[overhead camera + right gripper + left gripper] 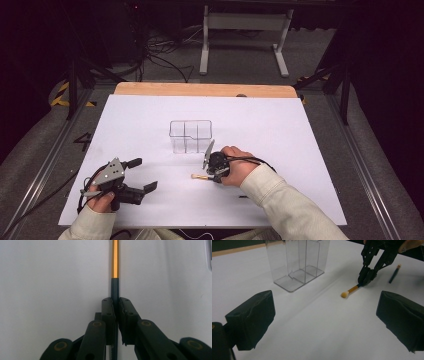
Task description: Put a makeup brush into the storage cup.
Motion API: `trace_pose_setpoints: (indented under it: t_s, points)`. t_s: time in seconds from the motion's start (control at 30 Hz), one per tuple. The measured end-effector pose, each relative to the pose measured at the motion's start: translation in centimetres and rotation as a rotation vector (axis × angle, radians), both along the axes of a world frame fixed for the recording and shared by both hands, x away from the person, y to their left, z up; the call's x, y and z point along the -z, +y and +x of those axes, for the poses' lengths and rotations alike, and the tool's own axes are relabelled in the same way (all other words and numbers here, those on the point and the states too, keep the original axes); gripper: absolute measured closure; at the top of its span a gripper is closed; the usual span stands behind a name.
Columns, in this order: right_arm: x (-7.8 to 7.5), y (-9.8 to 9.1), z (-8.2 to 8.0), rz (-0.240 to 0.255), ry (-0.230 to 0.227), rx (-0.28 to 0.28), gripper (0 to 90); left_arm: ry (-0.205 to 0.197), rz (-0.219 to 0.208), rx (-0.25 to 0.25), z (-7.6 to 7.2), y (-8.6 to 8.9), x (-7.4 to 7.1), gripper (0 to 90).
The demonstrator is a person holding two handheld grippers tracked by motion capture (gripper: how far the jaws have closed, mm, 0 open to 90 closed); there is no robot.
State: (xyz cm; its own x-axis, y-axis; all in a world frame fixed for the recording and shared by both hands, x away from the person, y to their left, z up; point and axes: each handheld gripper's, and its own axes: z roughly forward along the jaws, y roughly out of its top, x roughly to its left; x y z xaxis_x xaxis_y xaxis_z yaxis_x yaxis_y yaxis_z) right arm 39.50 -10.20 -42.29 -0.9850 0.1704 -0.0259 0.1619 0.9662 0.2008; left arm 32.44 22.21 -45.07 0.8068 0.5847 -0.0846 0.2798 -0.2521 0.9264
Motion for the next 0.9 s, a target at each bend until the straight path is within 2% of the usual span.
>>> trace_pose_setpoints:
  t_s: [0.13,0.27,0.37,0.4,0.47,0.57,0.67,0.77,0.9]
  points:
    - [0.0,0.1,-0.1,-0.015,-0.011,-0.011,83.5,0.005,-0.006,-0.005,-0.1,-0.2,0.1,4.0]
    - [0.0,0.1,-0.2,-0.009,-0.013,-0.012,83.6,0.007,-0.013,-0.009,-0.1,-0.2,0.1,4.0]
    - [-0.4,0.2,-0.4,-0.011,-0.047,-0.014,83.6,0.003,-0.011,-0.011,0.0,-0.2,0.1,4.0]
    - [-0.7,0.2,-0.5,0.011,-0.051,-0.008,83.6,0.006,-0.012,-0.012,-0.1,-0.2,0.1,3.9]
    - [-1.0,0.1,-0.6,0.017,-0.054,-0.012,83.6,0.003,-0.013,-0.01,-0.1,-0.3,0.2,3.9]
    - [-1.9,0.0,-0.9,0.056,-0.062,-0.003,83.6,0.001,-0.014,-0.009,-0.1,-0.3,0.1,3.8]
    - [-2.7,-0.3,-1.1,0.101,-0.07,0.027,83.6,0.001,-0.018,-0.004,-0.1,-0.3,0.1,3.7]
    - [-3.1,-0.5,-1.1,0.132,-0.075,0.03,83.6,-0.006,-0.006,-0.003,-0.1,-0.4,0.0,3.7]
    - [-4.1,-1.1,-1.3,0.227,-0.079,0.056,83.6,-0.01,-0.008,-0.005,-0.1,-0.5,0.0,3.6]
